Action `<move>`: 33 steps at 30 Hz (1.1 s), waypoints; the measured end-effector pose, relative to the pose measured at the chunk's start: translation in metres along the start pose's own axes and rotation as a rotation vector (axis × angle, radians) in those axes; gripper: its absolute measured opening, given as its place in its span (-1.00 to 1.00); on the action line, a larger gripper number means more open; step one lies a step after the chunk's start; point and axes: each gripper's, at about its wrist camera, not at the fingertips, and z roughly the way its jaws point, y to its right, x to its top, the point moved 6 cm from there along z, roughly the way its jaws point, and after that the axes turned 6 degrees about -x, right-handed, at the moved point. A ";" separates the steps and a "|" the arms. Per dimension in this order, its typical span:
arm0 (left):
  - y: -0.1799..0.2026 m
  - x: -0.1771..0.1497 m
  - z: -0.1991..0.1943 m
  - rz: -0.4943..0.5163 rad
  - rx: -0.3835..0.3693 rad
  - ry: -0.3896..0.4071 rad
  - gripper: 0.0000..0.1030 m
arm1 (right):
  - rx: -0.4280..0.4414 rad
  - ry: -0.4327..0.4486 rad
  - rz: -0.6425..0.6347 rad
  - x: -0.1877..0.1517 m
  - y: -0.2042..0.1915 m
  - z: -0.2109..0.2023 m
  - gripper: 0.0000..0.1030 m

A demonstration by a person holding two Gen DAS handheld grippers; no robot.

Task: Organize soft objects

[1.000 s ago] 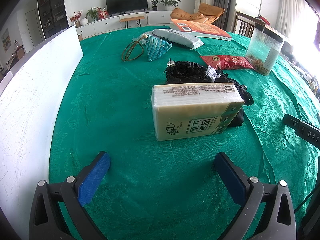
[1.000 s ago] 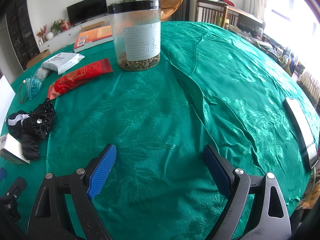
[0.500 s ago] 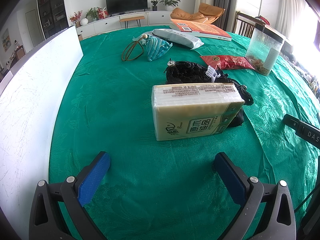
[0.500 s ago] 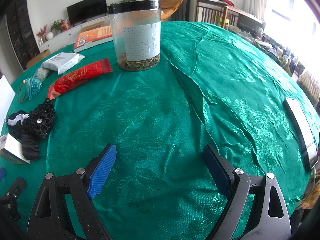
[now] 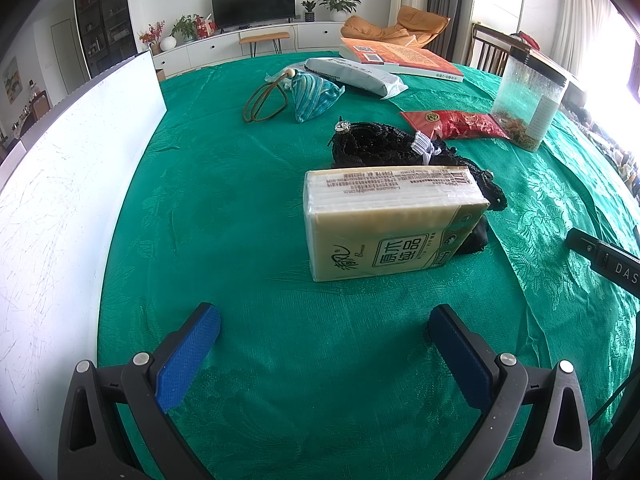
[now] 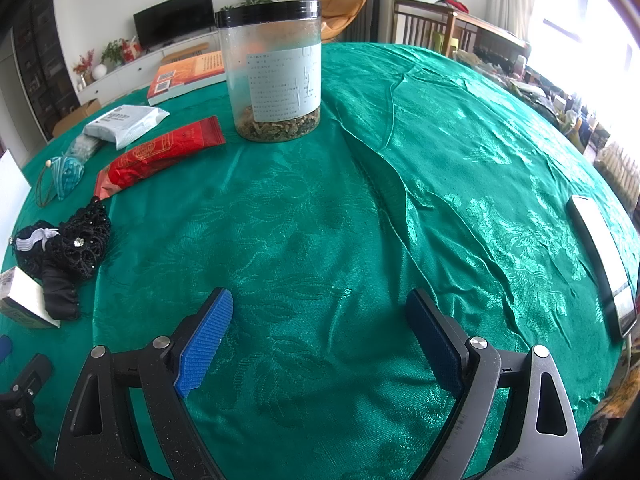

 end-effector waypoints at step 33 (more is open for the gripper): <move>0.031 0.042 0.001 0.034 -0.162 -0.091 0.98 | -0.002 -0.001 0.000 0.001 -0.001 0.002 0.75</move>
